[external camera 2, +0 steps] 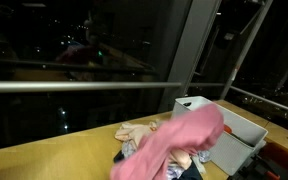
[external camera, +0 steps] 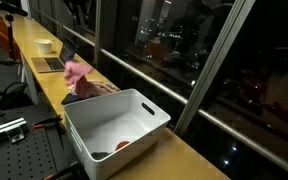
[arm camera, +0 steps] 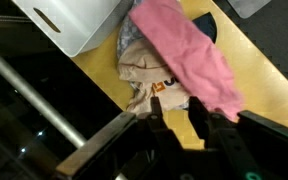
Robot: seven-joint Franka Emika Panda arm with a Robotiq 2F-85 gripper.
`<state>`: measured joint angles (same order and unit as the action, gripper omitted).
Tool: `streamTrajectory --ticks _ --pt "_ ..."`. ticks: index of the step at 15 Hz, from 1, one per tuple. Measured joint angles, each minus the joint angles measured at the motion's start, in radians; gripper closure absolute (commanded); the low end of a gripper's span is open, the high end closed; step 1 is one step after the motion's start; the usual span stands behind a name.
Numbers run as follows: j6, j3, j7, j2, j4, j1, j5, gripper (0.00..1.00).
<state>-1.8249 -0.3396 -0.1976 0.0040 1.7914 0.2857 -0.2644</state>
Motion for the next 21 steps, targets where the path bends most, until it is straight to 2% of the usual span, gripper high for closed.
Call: streamTrajectory --ticks 4,5,11,14,17,21 --pt "-0.023 0.079 -0.035 -0.003 0.087 -0.053 0.023 0.04" --pt "-0.049 0.105 -0.052 -0.014 0.128 -0.076 0.033 0.01" --pt "-0.294 0.257 -0.202 -0.059 0.417 -0.208 0.063 0.0" --pt "-0.425 0.299 -0.273 -0.035 0.538 -0.244 0.044 0.0" --pt "-0.526 0.316 -0.301 0.011 0.604 -0.265 -0.025 0.0" --pt "-0.594 0.339 -0.31 0.046 0.619 -0.291 -0.137 0.0"
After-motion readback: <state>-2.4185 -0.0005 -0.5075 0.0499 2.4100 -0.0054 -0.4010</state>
